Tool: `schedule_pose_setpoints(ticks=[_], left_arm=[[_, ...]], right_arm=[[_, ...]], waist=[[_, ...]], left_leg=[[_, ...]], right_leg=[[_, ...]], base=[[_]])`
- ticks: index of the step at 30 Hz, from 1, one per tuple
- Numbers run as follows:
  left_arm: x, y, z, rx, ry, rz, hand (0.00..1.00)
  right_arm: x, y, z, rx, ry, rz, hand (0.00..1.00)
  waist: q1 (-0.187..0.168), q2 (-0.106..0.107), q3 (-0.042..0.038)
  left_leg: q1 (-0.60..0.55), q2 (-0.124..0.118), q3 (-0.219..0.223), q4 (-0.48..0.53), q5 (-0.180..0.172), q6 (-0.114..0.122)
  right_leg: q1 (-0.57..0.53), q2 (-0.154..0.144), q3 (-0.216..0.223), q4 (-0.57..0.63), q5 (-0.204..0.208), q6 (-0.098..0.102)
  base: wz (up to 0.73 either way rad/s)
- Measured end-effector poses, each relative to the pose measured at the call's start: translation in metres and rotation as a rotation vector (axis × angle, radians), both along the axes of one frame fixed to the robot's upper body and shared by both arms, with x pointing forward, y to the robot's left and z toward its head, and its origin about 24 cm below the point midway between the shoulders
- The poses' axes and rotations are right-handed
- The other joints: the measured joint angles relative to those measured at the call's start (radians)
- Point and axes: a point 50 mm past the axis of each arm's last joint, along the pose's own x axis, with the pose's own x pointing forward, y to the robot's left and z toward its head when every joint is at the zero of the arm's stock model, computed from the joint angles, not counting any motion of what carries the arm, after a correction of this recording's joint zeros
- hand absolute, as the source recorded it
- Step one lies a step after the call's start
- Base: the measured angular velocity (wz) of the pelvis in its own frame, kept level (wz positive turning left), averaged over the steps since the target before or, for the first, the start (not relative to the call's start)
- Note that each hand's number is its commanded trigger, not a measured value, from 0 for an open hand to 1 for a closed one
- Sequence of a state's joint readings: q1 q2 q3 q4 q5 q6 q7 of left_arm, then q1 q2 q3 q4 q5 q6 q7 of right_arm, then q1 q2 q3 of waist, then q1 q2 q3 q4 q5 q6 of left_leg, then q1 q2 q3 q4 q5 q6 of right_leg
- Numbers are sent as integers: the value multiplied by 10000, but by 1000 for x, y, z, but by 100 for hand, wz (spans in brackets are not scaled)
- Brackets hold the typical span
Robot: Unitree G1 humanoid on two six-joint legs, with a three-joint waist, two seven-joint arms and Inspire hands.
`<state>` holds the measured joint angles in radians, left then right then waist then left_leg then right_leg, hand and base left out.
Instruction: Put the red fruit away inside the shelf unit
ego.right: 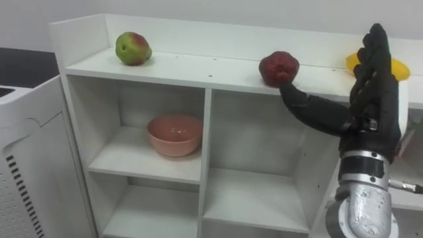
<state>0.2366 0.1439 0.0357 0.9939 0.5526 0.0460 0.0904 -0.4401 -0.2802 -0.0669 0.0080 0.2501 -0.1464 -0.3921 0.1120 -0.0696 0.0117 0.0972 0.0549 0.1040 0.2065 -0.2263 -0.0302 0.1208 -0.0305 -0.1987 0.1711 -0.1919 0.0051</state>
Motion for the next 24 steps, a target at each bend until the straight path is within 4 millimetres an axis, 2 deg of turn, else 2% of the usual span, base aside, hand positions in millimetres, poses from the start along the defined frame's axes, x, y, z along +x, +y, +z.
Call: schedule_pose_setpoints(ticks=[5, 12, 19, 24], left_arm=[[2, 0, 0, -113, 162, 4, 0], [4, 0, 0, -158, 157, -30, 0], [4, 4, 1, -194, 278, -158, 0], [1, 10, 2, -227, 485, -186, 0]], right_arm=[[8, 4, 9, 288, -139, 387, 0], [14, 0, 2, 369, 333, 573, 0], [24, -2, -1, 252, 750, 645, 0], [32, -2, 1, -278, 1058, 972, 0]], waist=[[48, -4, -11], [58, 6, -37], [67, 17, -35], [46, -1, -52]], left_leg=[[-65, -11, -140, -2, 0, 0], [-120, -47, -368, -22, 8, 2], [-17, -51, -352, -32, 27, 6], [-26, -54, -266, -35, 96, 2]], right_leg=[[2, -6, -140, -16, 0, 0], [43, -30, -310, -39, 0, 1], [139, -39, -329, -43, 0, 1], [118, -68, -545, -39, 0, 0]], base=[[9], [9], [0], [0]])
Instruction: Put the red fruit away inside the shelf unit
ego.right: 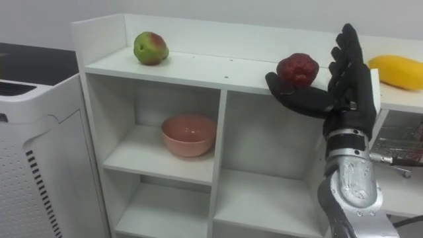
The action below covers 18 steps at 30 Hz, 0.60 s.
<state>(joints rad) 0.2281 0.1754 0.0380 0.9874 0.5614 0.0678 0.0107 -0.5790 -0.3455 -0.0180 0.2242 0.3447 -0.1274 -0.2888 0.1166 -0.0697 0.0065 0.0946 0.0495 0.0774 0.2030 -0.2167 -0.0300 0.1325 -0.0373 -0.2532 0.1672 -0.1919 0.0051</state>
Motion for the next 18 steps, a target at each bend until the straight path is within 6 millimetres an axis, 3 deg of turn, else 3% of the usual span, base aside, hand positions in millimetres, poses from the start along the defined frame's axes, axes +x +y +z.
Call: schedule_pose_setpoints(ticks=[5, 7, 9, 17, 18], left_arm=[[-5, 5, 1, 109, 102, 224, 0], [-5, 7, 1, 157, 105, 219, 0], [-5, 8, 2, 205, 100, 209, 0], [-4, 11, 3, 257, 41, 381, 0], [-4, 11, 3, 255, 42, 380, 0]], right_arm=[[3, -13, 0, -509, 487, -132, 0], [4, -15, 0, -644, 567, -137, 0], [5, -18, -3, -803, 737, -154, 0], [6, -17, -5, -1337, 896, -20, 1], [6, -17, -5, -1357, 901, 17, 30]], waist=[[8, -248, -119], [-8, -363, -70], [-2, -456, -73], [20, -386, -25], [19, -358, -6]], left_leg=[[-9, -4, -22, 0, 34, -8], [21, -7, -65, 15, 34, -8], [26, -13, -81, 26, 33, -7], [2, -15, -92, 7, 31, -7], [-19, -16, -94, -3, 31, -6]], right_leg=[[2, -6, -38, 2, 1, -2], [67, -8, -83, -4, 2, -3], [90, -12, -95, 3, 2, -3], [101, -13, -95, 24, 4, -6], [83, -13, -97, 24, 4, -6]], base=[[1], [5], [2], [0], [0]])
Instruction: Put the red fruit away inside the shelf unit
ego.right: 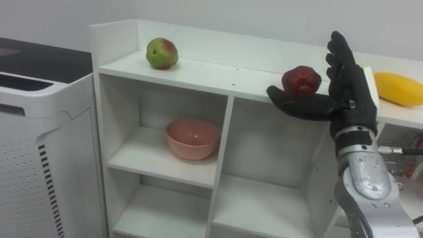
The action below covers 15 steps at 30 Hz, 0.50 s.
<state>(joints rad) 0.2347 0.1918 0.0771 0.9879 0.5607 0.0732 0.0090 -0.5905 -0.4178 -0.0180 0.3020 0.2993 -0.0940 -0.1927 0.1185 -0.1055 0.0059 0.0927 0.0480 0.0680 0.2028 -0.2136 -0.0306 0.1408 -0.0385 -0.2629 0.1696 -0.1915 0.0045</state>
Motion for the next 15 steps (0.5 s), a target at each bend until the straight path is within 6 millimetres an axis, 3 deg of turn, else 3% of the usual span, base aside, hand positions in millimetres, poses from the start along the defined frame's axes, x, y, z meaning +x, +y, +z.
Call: schedule_pose_setpoints(ticks=[3, 4, 5, 6, 15], left_arm=[[0, 0, 0, 14, 5, 6, 0], [0, 0, 0, 18, 3, 7, 0], [1, 0, 0, 18, -2, 24, 0], [1, 0, 0, 20, 4, 42, 0], [4, 0, 0, 35, -38, 114, 0]], right_arm=[[0, 0, 2, -58, -86, 44, 73], [0, -1, 3, -97, -86, 32, 83], [-1, -3, 3, -127, -53, 8, 84], [-1, -4, 4, -127, -44, 30, 100], [1, -8, -3, -44, 276, -36, 100]], waist=[[-30, 20, -19], [-30, 19, -19], [-29, 12, -23], [-36, -1, -32], [-44, -59, -16]], left_leg=[[-125, -2, 8, 17, 1, 0], [-128, -3, 9, 17, 1, 1], [-125, -6, 9, 9, 1, 1], [-120, -7, 9, 2, 1, 1], [57, -19, 17, 29, 6, 9]], right_leg=[[-135, -3, 1, 8, 0, -1], [-142, -4, 2, 8, 0, -1], [-140, -7, 1, 7, 0, 0], [-141, -10, 1, 6, 0, 0], [-1, -26, 0, 2, 0, 0]], base=[[0], [0], [0], [0], [0]])
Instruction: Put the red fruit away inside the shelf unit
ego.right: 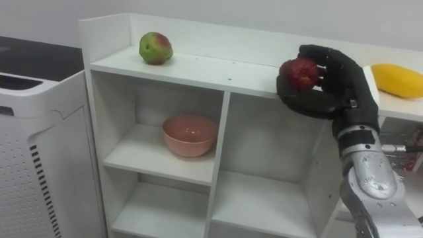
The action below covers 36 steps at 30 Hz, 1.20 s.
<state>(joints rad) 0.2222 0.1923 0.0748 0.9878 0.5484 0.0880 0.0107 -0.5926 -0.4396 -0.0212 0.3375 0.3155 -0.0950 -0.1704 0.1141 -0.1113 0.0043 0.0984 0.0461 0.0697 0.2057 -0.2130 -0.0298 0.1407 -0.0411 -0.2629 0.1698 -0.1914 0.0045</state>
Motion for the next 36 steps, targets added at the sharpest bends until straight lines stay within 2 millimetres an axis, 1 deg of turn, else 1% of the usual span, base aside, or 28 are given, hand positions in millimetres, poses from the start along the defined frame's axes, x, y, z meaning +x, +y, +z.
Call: schedule_pose_setpoints(ticks=[6, 14, 16, 17, 19, 22, 24, 27, 29, 32, 36], left_arm=[[-2, 1, 0, 60, 167, 122, 0], [0, 1, 0, 104, 159, 163, 0], [0, -1, 0, 77, 188, 13, 0], [1, -3, -1, 39, 191, -12, 0], [1, -4, -1, -3, 186, -7, 0], [2, -4, -1, 53, 119, 3, 0], [6, -4, 0, 143, -54, -76, 0], [5, -3, 0, 265, -153, -87, 0], [6, -3, 0, 358, -239, -87, 0], [6, -2, 0, 494, -323, -38, 0], [4, -2, 0, 529, -252, -13, 0]], right_arm=[[2, -4, -6, 65, 285, -104, 100], [1, -3, -5, 297, 216, 13, 100], [1, 1, -1, 430, 97, 227, 100], [0, 4, 1, 488, 4, 396, 100], [-2, 11, 4, 492, -182, 698, 100], [-10, 24, 12, 286, -612, 1344, 100], [-19, 30, 11, 288, -774, 1709, 100], [-30, 43, 11, -54, -962, 2217, 100], [-35, 47, 11, -94, -1055, 2455, 100], [-40, 55, 17, -51, -1410, 2860, 100], [-52, 67, 26, 267, -2016, 3564, 100]], waist=[[-23, -20, -5], [-31, 20, -15], [-31, 51, -22], [-55, 114, -16], [-12, 162, 0], [-29, 259, -26], [23, 285, -49], [16, 301, -57], [13, 304, -59], [5, 334, -69], [-56, 428, -82]], left_leg=[[-20, 0, -21, 3, -10, 7], [-51, 1, -11, 5, -12, 10], [-69, 1, 2, -7, -12, 10], [-60, 1, 43, -5, -11, 11], [-16, 7, 108, -22, -10, 11], [-73, 7, 133, -51, -6, 11], [-60, 7, 155, -80, -6, 11], [-34, 7, 166, -135, -6, 10], [-6, 8, 164, -160, -6, 10], [21, 7, 164, -159, -6, 10], [15, 20, 197, -119, -6, 10]], right_leg=[[32, -3, -10, 44, 1, -2], [12, -2, 13, 68, 3, -4], [-14, -3, 21, 64, 4, -4], [-35, 2, 97, 60, 5, -4], [-47, 8, 153, 58, 5, -4], [-191, 16, 201, 42, 5, -4], [-201, 40, 434, 2, 5, -4], [-202, 43, 439, -13, 5, -3], [-199, 46, 455, -12, 5, -3], [-196, 62, 675, -16, 5, -4], [-206, 68, 671, 5, 7, -6]], base=[[0], [0], [-2], [-10], [-10], [-4], [0], [0], [0], [-5], [-1]])
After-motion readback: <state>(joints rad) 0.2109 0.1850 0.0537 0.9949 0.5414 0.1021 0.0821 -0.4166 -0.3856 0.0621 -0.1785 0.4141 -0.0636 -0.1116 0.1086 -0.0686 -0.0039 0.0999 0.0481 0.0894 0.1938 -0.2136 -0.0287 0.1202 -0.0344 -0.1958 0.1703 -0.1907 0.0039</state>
